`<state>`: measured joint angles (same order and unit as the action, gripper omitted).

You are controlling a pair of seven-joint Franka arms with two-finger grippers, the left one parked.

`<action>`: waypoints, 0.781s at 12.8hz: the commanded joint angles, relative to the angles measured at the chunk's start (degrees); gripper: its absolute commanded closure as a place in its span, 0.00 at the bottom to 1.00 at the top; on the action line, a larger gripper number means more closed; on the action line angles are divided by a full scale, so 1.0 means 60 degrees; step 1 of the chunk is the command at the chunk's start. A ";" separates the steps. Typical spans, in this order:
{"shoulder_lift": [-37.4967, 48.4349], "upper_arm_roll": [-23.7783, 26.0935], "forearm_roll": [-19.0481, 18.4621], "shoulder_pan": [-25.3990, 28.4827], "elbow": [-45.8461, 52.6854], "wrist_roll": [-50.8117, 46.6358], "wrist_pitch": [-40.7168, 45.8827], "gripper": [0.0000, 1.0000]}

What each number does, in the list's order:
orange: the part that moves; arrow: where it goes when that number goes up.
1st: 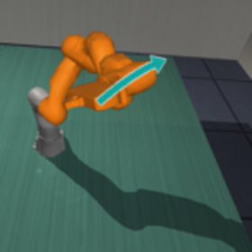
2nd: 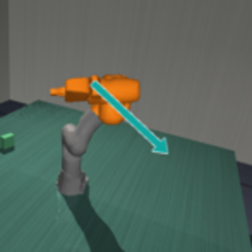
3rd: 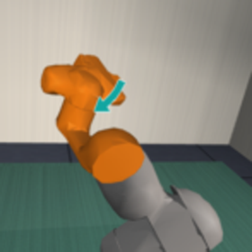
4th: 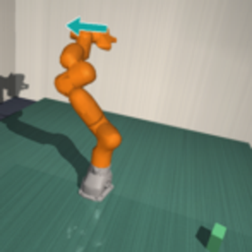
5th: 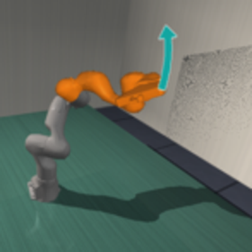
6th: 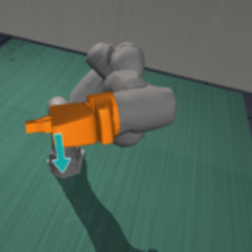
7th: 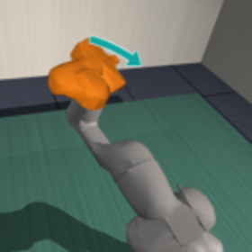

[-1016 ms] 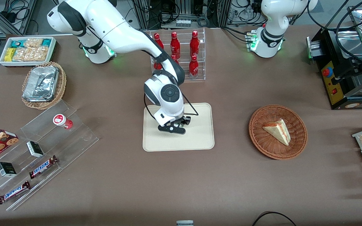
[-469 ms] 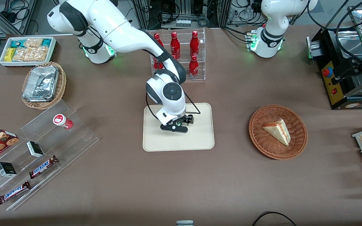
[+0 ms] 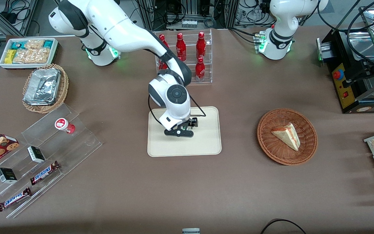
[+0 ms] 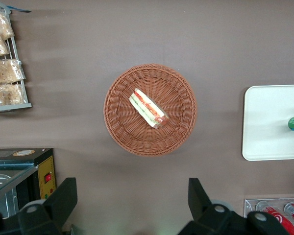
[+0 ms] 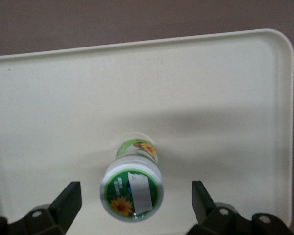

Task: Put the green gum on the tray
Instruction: 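Open the right gripper to release the gum bottle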

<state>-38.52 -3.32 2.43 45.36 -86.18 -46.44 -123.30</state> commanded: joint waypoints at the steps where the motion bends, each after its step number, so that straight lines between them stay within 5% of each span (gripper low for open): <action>1: 0.0807 -0.0003 -0.0055 -0.0277 -0.0022 0.0634 0.1153 0.00; 7: 0.2052 0.0041 0.0048 -0.1360 -0.0007 0.2447 0.3071 0.00; 10: 0.2580 0.0041 0.0632 -0.2443 -0.0007 0.3970 0.4156 0.00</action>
<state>-25.66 -3.62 3.67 34.65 -85.73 -27.75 -102.13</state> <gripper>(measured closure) 0.000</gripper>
